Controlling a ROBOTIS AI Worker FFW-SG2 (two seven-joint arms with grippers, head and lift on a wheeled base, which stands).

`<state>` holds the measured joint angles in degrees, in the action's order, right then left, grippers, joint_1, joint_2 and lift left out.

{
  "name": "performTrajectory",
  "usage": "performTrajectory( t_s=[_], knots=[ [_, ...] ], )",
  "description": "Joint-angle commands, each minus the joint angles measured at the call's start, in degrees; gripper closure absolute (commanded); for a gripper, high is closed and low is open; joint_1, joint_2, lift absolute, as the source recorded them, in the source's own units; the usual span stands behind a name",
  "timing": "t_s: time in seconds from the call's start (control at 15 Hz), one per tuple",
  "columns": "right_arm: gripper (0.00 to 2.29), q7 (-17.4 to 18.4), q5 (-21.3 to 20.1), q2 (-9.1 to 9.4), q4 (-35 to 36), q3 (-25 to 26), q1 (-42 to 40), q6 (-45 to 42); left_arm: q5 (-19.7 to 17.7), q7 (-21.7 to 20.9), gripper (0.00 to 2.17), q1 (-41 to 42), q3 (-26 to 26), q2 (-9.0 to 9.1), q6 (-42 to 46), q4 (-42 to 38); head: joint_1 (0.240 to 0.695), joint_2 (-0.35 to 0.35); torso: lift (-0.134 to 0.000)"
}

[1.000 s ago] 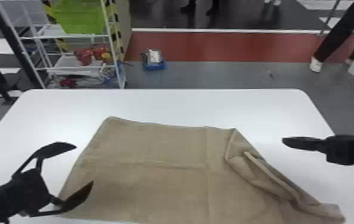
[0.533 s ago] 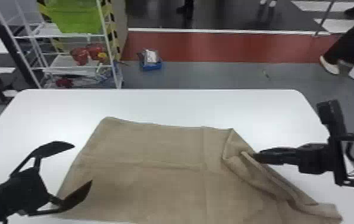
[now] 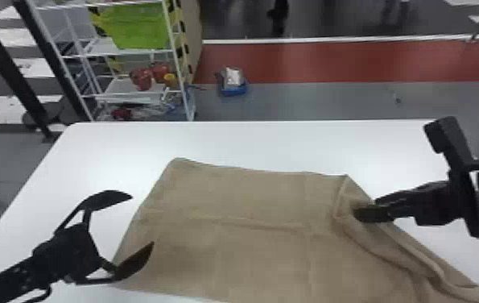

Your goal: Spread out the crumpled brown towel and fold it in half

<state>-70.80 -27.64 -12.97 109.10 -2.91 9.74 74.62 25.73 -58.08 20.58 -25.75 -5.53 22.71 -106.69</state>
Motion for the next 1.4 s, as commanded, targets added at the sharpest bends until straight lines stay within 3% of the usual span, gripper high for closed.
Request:
performTrajectory(
  t_s=[0.0, 0.6, 0.87, 0.93, 1.27, 1.33],
  knots=[
    [0.3, -0.1, -1.5, -0.04, -0.8, -1.4, 0.0, 0.1, -0.1, 0.0, 0.04, 0.0, 0.0, -0.01, 0.0, 0.1, 0.695, 0.092, -0.123],
    [0.3, -5.1, -9.0, -0.3, -5.0, -5.0, 2.7, -0.7, -0.2, -0.2, 0.04, 0.2, -0.2, 0.08, 0.0, 0.0, 0.695, 0.1, -0.123],
    [0.35, -6.9, -9.7, -2.59, -7.7, -4.6, 3.2, -1.7, -0.3, 0.2, 0.04, 0.2, -0.2, -0.01, 0.2, 0.3, 0.695, 0.083, -0.123],
    [0.5, -7.2, -10.0, -2.59, -8.2, -4.6, 3.1, -2.6, -0.2, 0.2, 0.04, -0.1, -0.2, -0.01, 0.2, 0.7, 0.695, 0.075, -0.123],
    [0.5, -7.2, -10.7, -2.41, -8.7, -4.9, 3.4, -3.1, -0.1, 0.2, 0.04, -0.2, 0.0, -0.01, 0.2, 0.7, 0.695, 0.058, -0.123],
    [0.68, -7.3, -10.8, -2.41, -8.7, -4.9, 3.6, -3.3, -0.2, 0.2, 0.04, -0.2, -0.1, -0.01, 0.2, 0.7, 0.695, 0.058, -0.123]
  ],
)
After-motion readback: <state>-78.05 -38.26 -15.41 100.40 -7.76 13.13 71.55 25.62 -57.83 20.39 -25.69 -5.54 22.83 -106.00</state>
